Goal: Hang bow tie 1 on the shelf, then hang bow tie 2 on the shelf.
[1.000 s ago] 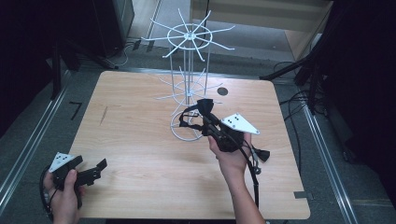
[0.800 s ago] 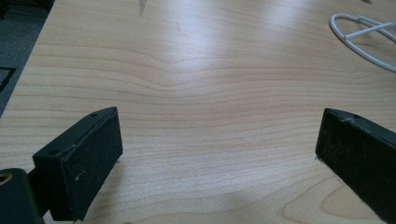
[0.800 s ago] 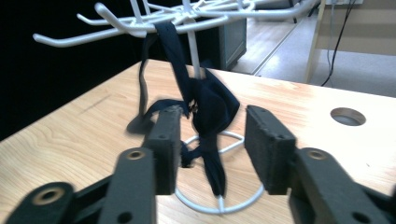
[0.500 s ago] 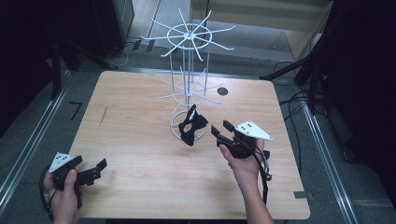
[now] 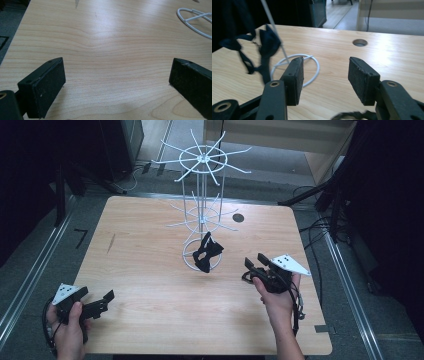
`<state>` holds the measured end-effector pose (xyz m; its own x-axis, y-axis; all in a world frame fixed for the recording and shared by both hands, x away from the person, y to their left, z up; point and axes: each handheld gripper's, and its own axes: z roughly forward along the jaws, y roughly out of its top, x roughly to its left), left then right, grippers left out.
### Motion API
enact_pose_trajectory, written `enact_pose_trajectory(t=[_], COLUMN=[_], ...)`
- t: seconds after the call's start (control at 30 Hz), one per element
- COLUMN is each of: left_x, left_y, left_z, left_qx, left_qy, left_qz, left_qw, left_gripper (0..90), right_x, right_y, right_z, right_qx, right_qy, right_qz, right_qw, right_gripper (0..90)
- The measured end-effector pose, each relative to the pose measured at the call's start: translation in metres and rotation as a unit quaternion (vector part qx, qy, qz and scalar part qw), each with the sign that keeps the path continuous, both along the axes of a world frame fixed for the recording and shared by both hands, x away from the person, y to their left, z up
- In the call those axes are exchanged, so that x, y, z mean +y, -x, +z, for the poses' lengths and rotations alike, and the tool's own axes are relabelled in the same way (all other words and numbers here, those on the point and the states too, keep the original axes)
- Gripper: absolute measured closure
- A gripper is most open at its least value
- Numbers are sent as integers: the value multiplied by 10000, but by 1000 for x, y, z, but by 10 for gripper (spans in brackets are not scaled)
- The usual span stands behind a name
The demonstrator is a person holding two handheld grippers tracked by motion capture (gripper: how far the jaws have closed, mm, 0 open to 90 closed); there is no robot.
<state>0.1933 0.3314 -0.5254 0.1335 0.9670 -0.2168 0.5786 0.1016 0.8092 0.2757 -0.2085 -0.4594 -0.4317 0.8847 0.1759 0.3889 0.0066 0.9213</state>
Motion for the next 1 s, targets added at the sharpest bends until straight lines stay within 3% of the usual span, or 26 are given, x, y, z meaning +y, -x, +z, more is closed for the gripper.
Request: enact_pose_trajectory(t=[0.3,0.6,1.0], left_x=[0,0,0], left_y=[1,0,0], left_z=[0,0,0], left_qx=[-13,42,39], left_qy=[11,-14,8], left_qz=[15,-22,-12], left_qw=[10000,10000,10000], left_gripper=[10,10,9], right_x=[-32,-57,-70], right_y=[0,-1,-8], right_z=[-17,-37,-64], right_qx=[229,529,982], right_qy=[-13,40,260], right_qz=[-391,-723,-953], right_qw=[9990,9960,9903], right_gripper=[470,470,469])
